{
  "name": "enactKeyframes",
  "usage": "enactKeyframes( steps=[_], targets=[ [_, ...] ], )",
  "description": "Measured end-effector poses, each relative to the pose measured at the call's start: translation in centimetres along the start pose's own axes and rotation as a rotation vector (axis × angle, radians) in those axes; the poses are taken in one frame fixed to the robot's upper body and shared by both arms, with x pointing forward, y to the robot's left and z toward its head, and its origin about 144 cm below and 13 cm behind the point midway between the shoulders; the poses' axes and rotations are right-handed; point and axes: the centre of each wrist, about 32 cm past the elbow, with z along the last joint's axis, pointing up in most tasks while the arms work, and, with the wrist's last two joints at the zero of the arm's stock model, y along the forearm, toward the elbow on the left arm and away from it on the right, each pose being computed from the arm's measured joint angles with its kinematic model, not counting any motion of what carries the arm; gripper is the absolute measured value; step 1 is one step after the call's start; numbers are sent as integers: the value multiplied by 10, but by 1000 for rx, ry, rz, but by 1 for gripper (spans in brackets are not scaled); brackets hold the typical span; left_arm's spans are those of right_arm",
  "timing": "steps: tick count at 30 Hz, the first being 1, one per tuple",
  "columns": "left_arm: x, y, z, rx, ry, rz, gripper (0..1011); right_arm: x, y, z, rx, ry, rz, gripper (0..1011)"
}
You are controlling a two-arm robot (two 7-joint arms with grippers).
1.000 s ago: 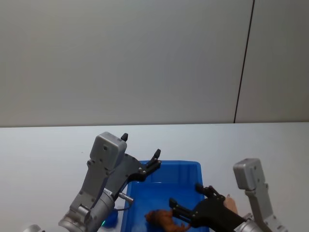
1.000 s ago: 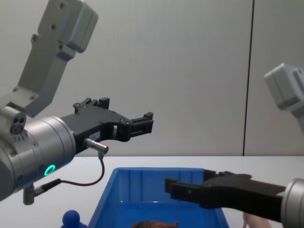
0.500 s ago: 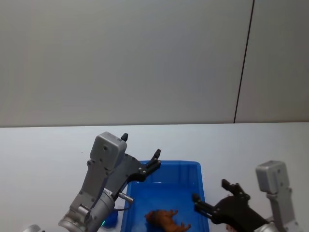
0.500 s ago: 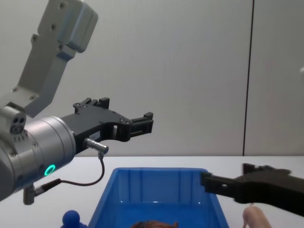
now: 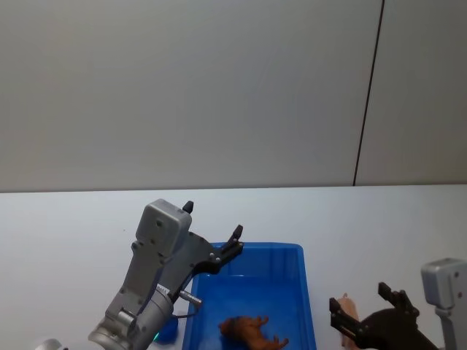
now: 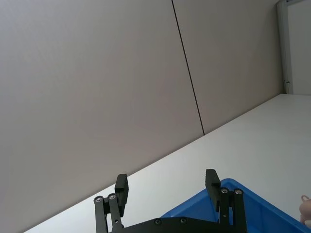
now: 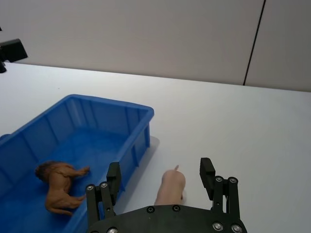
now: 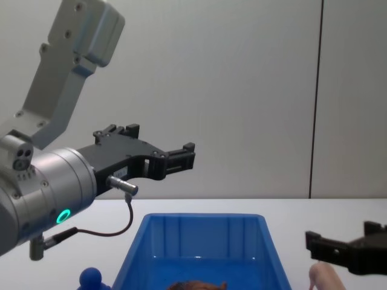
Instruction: Pick up the two dolls from the table and place them into the box.
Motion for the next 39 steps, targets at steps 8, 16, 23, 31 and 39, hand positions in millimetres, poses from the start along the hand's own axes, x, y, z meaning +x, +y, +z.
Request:
enactKeyframes(
  steps=[8, 16, 23, 31, 39],
  targets=[
    [0, 0, 0, 0, 0, 0, 1002, 0, -5, -7, -32, 5, -35, 1001],
    [0, 0, 0, 0, 0, 0, 1002, 0, -5, -18, -70, 16, -41, 1001],
    [0, 0, 0, 0, 0, 0, 1002, -2, -1, -27, -94, 22, -29, 1001],
    [0, 0, 0, 0, 0, 0, 1002, -3, 4, -35, -115, 24, -24, 961],
    [0, 0, 0, 0, 0, 0, 1002, -3, 10, -42, -125, 24, -40, 755]
  ],
)
